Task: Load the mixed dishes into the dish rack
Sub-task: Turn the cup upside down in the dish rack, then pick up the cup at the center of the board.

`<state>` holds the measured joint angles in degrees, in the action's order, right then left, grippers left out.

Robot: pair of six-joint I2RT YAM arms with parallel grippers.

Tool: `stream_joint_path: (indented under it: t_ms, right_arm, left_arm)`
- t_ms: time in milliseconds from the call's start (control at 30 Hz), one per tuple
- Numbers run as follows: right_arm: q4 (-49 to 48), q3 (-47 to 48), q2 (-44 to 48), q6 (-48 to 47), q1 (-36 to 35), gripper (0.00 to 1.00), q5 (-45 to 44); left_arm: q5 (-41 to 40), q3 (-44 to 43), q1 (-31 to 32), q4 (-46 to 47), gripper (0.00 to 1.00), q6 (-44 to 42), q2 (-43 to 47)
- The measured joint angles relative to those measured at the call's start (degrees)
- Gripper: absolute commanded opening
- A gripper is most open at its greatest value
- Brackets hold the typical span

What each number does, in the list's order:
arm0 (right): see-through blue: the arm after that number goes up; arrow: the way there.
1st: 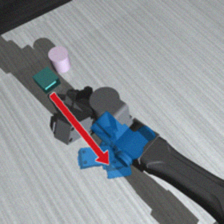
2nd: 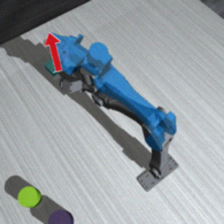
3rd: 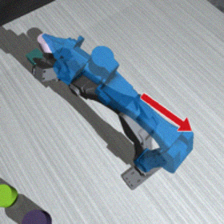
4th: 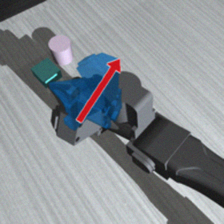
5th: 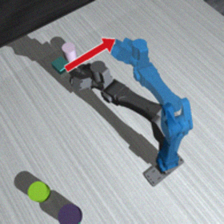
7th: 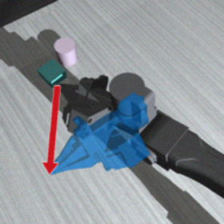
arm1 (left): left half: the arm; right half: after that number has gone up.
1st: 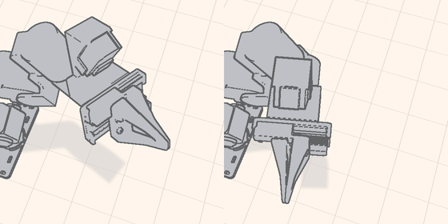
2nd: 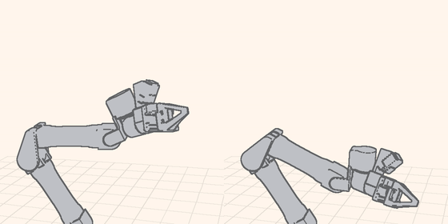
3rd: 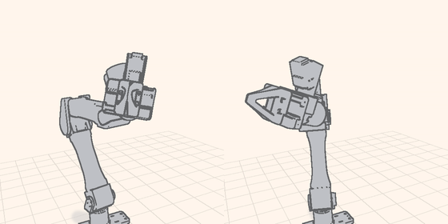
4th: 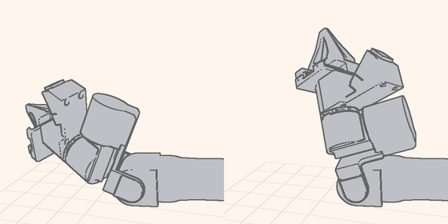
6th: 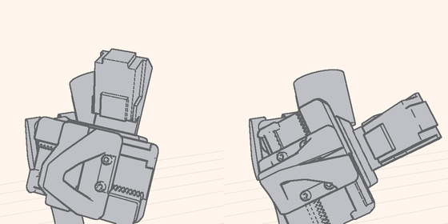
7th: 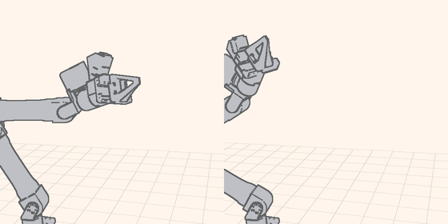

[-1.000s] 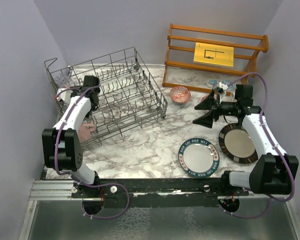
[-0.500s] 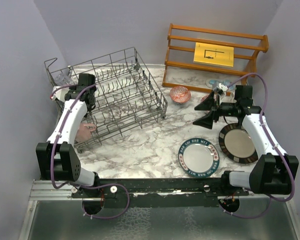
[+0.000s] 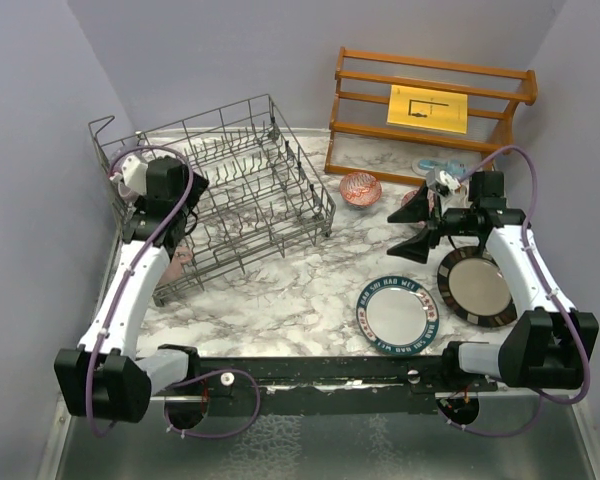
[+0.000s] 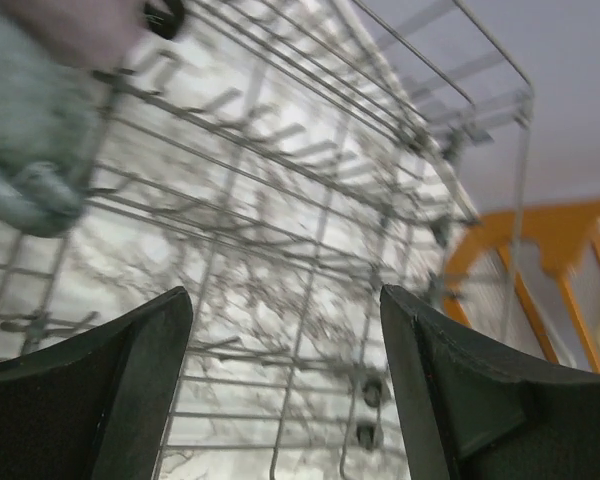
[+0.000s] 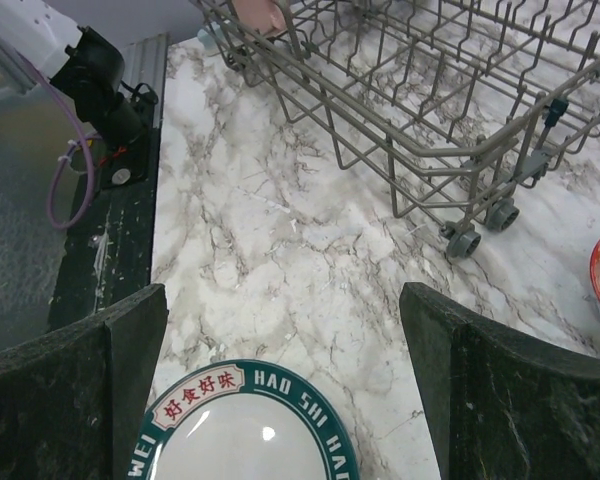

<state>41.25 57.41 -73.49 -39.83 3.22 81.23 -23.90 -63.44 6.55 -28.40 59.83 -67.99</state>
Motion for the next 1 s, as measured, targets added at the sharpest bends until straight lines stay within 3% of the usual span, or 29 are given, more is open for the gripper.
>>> stream_joint_path:
  t_ms: [233, 500, 700, 1000]
  right_arm:
    - [7.2, 0.9, 0.2, -10.1, 0.8, 0.99, 1.9]
    - [4.7, 0.0, 5.1, -6.7, 8.0, 1.0, 1.7]
    - [-4.8, -2.9, 9.3, 4.3, 14.1, 1.0, -0.7]
    - [-14.6, -7.0, 9.4, 15.7, 17.9, 1.0, -2.7]
  left_arm:
    - [24.9, 9.8, 4.0, 22.8, 0.84, -14.9, 7.5]
    - [45.1, 16.7, 18.9, 45.9, 0.84, -20.0, 7.5]
    - [49.7, 27.1, 24.2, 62.7, 0.84, -16.7, 7.6]
    - [50.8, 29.1, 32.4, 66.6, 0.85, -20.7, 9.7]
